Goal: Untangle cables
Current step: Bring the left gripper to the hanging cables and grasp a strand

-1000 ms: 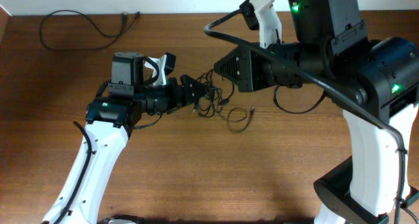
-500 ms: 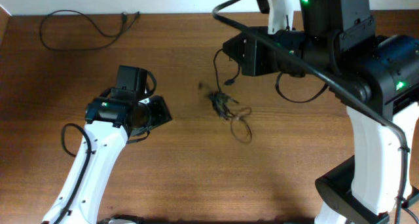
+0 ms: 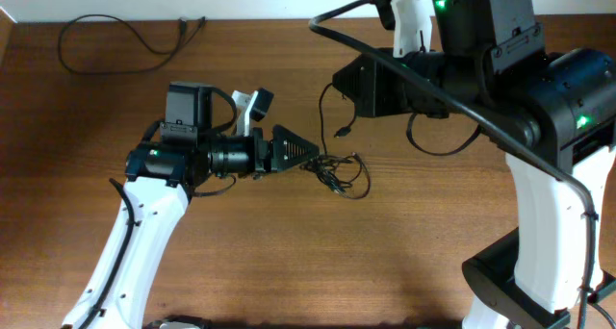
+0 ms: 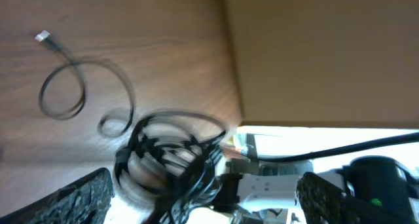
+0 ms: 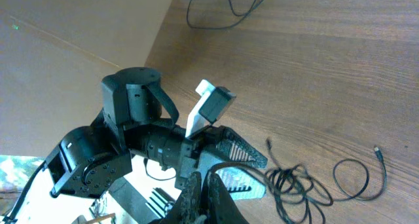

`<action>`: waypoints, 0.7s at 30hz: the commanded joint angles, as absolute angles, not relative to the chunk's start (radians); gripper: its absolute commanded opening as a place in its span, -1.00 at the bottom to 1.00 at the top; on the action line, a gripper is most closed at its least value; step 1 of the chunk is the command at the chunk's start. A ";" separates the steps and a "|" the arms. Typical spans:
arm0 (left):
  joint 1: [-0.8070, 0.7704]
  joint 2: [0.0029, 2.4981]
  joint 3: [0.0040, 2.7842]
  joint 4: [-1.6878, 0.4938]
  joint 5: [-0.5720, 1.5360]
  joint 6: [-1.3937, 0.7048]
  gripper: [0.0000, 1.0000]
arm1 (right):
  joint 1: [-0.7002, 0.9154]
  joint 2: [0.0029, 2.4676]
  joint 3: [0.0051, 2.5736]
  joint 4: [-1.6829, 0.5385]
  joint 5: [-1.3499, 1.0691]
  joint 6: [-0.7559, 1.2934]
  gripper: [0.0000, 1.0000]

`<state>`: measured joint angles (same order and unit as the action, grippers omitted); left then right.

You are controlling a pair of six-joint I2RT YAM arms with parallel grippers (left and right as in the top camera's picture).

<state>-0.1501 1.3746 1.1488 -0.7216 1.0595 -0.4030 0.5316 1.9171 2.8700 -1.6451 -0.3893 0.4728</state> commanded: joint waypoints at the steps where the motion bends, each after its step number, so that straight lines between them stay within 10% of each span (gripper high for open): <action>1: -0.215 1.376 1.163 -0.781 0.881 -0.435 0.84 | 0.531 1.922 2.876 -1.618 -0.391 0.480 -0.92; 21: -0.323 1.378 1.162 -0.690 0.627 -0.728 0.71 | 0.531 1.922 2.876 -1.608 -0.387 0.488 -0.92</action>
<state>-0.3069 1.3746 1.1503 -0.6907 0.6285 -0.6678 0.5316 1.9179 2.8700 -1.6154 -0.3893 0.4908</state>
